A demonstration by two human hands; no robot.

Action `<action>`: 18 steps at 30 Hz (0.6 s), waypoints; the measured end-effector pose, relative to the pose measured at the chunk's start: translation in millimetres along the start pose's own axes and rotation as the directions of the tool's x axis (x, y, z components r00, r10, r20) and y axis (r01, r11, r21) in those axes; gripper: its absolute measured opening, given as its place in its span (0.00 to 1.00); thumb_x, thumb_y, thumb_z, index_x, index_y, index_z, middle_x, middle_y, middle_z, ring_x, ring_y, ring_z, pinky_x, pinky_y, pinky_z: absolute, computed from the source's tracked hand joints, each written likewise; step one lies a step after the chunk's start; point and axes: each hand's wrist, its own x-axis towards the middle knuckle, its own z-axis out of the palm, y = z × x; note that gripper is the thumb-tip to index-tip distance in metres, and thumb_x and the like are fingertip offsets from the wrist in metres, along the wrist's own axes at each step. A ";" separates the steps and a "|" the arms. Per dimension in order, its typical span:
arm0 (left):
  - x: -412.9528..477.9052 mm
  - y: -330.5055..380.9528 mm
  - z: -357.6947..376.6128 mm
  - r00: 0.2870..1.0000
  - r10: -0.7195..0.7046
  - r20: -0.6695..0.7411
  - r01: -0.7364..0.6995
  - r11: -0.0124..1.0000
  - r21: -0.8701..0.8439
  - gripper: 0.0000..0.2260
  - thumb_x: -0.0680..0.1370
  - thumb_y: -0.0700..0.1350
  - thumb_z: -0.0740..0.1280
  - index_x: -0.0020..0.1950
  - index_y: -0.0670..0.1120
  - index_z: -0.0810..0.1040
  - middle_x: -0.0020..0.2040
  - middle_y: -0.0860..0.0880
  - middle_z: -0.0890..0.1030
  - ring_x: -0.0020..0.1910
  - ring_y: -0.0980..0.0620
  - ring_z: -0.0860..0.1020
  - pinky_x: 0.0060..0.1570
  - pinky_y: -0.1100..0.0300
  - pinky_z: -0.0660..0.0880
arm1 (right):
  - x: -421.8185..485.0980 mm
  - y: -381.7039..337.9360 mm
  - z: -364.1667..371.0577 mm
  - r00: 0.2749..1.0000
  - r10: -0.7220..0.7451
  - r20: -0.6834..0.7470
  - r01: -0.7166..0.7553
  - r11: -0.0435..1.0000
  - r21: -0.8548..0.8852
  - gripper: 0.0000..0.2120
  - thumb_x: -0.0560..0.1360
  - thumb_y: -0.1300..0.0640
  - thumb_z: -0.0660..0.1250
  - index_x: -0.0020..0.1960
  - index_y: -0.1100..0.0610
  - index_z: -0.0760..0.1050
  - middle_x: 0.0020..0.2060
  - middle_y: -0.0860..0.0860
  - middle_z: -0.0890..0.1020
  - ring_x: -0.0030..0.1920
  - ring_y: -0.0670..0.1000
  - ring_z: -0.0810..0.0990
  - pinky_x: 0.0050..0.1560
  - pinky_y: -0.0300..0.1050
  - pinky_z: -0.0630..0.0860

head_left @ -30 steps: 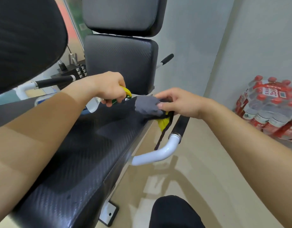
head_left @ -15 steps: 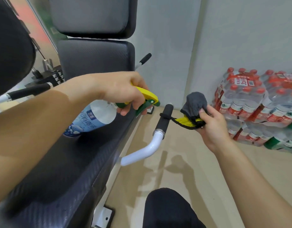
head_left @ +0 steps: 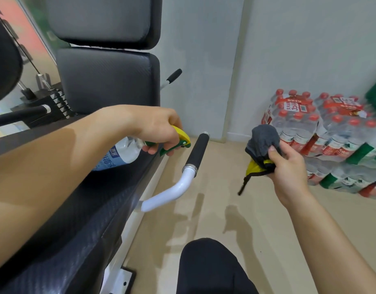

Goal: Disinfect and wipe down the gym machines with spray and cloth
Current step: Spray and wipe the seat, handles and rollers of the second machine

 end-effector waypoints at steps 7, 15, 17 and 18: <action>1.9 -0.7 1.1 0.999 -0.018 0.027 0.018 1.000 -0.012 0.08 0.73 0.33 0.63 0.48 0.35 0.81 0.45 0.38 0.85 0.24 0.47 0.72 0.31 0.56 0.73 | -16.5 -11.6 20.5 0.993 -0.031 0.118 0.027 0.999 0.030 0.14 0.83 0.64 0.59 0.57 0.50 0.81 0.52 0.50 0.86 0.58 0.57 0.83 0.64 0.66 0.75; -5.0 -3.7 -7.5 1.000 -0.016 -0.013 0.016 0.999 -0.045 0.10 0.73 0.33 0.63 0.49 0.38 0.82 0.40 0.47 0.86 0.25 0.48 0.75 0.33 0.54 0.75 | -51.6 -12.1 79.9 0.875 -0.226 0.429 0.225 0.973 0.054 0.16 0.78 0.64 0.61 0.63 0.57 0.78 0.46 0.40 0.84 0.46 0.43 0.80 0.48 0.37 0.76; -9.7 -5.7 -12.5 0.999 -0.002 -0.044 -0.001 0.998 -0.068 0.09 0.73 0.32 0.63 0.48 0.38 0.82 0.36 0.49 0.85 0.25 0.48 0.74 0.33 0.55 0.73 | -58.5 -6.8 97.1 0.784 -0.278 0.556 0.370 0.927 -0.059 0.14 0.78 0.63 0.61 0.60 0.56 0.79 0.47 0.36 0.81 0.48 0.40 0.78 0.49 0.34 0.73; -11.8 -6.8 -14.8 0.999 0.007 -0.053 -0.012 0.996 -0.086 0.10 0.73 0.32 0.63 0.48 0.38 0.82 0.39 0.48 0.86 0.26 0.47 0.74 0.32 0.55 0.73 | -53.9 -3.0 103.7 0.744 -0.305 0.594 0.465 0.875 -0.133 0.12 0.78 0.61 0.61 0.57 0.56 0.81 0.49 0.36 0.81 0.52 0.42 0.78 0.53 0.37 0.74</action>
